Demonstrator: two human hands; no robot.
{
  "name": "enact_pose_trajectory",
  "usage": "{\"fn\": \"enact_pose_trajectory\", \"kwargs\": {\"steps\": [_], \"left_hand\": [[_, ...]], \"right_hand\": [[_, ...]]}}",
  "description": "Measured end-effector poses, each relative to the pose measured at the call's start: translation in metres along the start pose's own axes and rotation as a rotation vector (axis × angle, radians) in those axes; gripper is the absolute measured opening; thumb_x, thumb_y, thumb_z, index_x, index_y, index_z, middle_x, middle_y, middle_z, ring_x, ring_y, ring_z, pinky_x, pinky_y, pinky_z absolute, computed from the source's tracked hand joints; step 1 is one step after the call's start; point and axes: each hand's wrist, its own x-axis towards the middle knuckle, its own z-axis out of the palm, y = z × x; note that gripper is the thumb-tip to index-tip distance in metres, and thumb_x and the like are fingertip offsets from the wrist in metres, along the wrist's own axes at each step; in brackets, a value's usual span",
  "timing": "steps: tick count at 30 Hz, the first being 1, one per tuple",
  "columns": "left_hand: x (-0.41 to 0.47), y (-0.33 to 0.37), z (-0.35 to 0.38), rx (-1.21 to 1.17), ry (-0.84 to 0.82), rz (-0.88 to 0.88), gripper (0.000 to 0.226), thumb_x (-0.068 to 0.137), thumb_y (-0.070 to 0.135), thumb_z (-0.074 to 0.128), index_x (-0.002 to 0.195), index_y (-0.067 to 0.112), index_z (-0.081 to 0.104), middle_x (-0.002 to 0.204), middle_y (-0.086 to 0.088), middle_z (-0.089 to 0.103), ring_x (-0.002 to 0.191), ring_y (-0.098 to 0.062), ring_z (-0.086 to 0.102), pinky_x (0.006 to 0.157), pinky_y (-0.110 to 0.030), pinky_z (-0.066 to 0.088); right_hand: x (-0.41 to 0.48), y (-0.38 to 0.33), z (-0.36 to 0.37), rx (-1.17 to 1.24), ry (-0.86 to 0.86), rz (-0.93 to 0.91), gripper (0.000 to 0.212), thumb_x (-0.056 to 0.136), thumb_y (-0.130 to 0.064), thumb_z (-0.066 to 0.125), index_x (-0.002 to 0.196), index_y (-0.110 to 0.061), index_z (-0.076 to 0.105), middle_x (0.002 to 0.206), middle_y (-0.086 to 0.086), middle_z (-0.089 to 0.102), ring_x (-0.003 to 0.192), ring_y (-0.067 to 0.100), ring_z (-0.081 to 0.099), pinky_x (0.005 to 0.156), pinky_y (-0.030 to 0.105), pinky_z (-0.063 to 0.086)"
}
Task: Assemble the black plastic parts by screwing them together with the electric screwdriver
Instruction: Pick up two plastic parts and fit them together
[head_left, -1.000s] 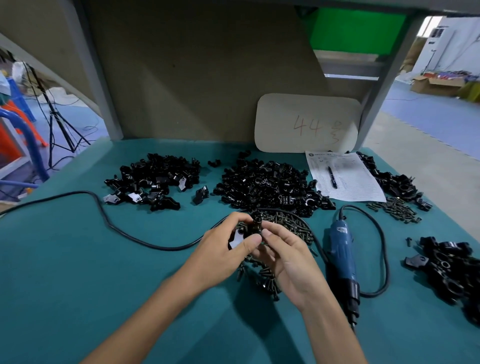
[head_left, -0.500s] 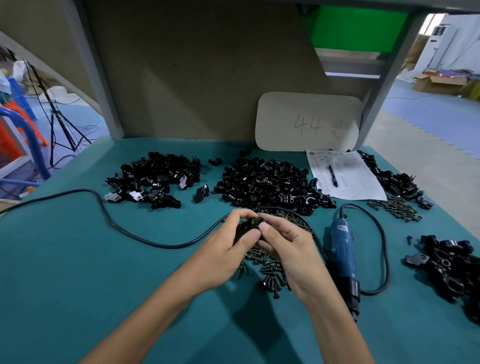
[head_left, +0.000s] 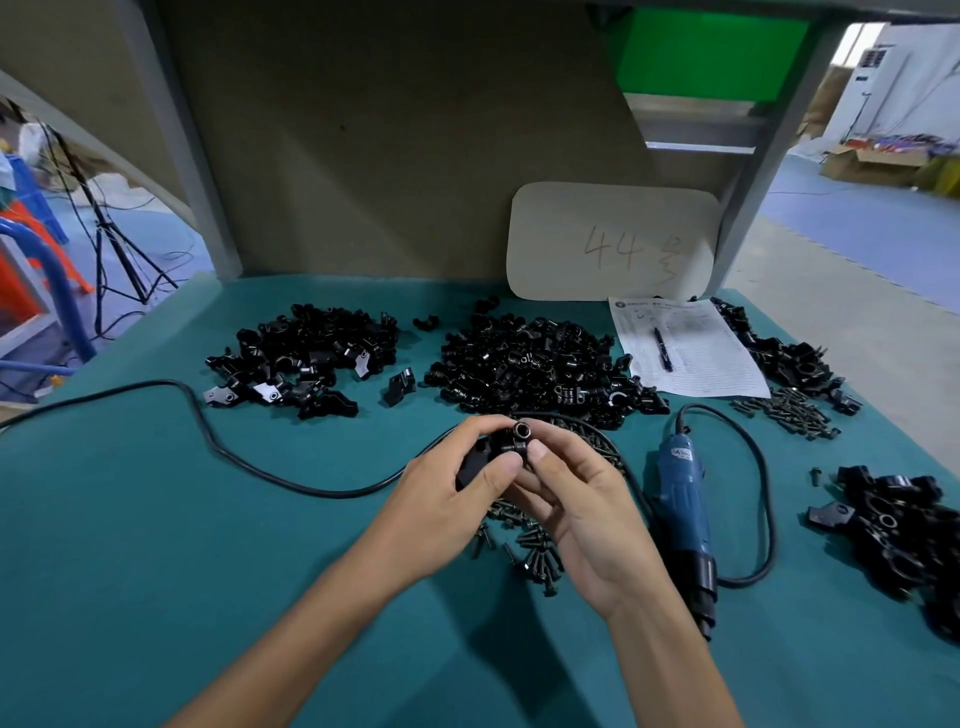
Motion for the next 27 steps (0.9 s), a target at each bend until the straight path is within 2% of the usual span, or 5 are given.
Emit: {"fn": "enact_pose_trajectory", "kwargs": {"steps": [5, 11, 17, 21, 27], "left_hand": [[-0.0011, 0.0021, -0.0026, 0.027, -0.05, -0.015, 0.024, 0.101, 0.054, 0.049, 0.124, 0.051, 0.046, 0.087, 0.033, 0.064, 0.079, 0.008, 0.06, 0.066, -0.006, 0.039], [-0.0014, 0.0075, -0.005, 0.092, -0.08, 0.012, 0.038, 0.099, 0.06, 0.044, 0.137, 0.054, 0.043, 0.085, 0.045, 0.056, 0.077, 0.02, 0.053, 0.066, -0.001, 0.036], [-0.0011, 0.0069, -0.0064, 0.103, -0.047, -0.007, 0.037, 0.094, 0.069, 0.042, 0.131, 0.065, 0.042, 0.113, 0.027, 0.06, 0.11, 0.008, 0.056, 0.087, -0.017, 0.043], [-0.0004, 0.0064, -0.0066, 0.124, -0.092, -0.028, 0.048, 0.092, 0.075, 0.036, 0.138, 0.062, 0.036, 0.102, 0.03, 0.059, 0.095, 0.012, 0.055, 0.081, -0.016, 0.039], [-0.0009, 0.0086, -0.0061, 0.16, -0.124, -0.021, 0.048, 0.095, 0.073, 0.033, 0.141, 0.06, 0.032, 0.12, 0.025, 0.061, 0.109, 0.003, 0.056, 0.09, -0.024, 0.045]], "right_hand": [[-0.0009, -0.0003, 0.0034, -0.011, -0.006, -0.011, 0.025, 0.084, -0.027, 0.076, 0.109, -0.022, 0.077, 0.104, 0.006, 0.074, 0.094, 0.018, 0.073, 0.085, 0.03, 0.059], [-0.0012, -0.0015, 0.0068, -0.018, 0.008, -0.02, 0.028, 0.085, -0.028, 0.076, 0.112, -0.02, 0.076, 0.107, 0.005, 0.073, 0.093, 0.017, 0.073, 0.084, 0.03, 0.059], [-0.003, -0.0028, 0.0067, -0.014, 0.012, -0.024, 0.025, 0.08, -0.029, 0.079, 0.104, -0.021, 0.077, 0.108, 0.011, 0.074, 0.094, 0.021, 0.075, 0.083, 0.03, 0.059], [-0.0038, -0.003, 0.007, -0.033, 0.013, -0.029, 0.026, 0.08, -0.032, 0.08, 0.103, -0.021, 0.077, 0.106, 0.008, 0.074, 0.093, 0.02, 0.074, 0.084, 0.03, 0.059], [-0.0057, -0.0015, 0.0083, -0.053, 0.025, -0.03, 0.023, 0.081, -0.034, 0.079, 0.1, -0.023, 0.077, 0.098, 0.004, 0.073, 0.087, 0.017, 0.072, 0.082, 0.029, 0.059]]}}
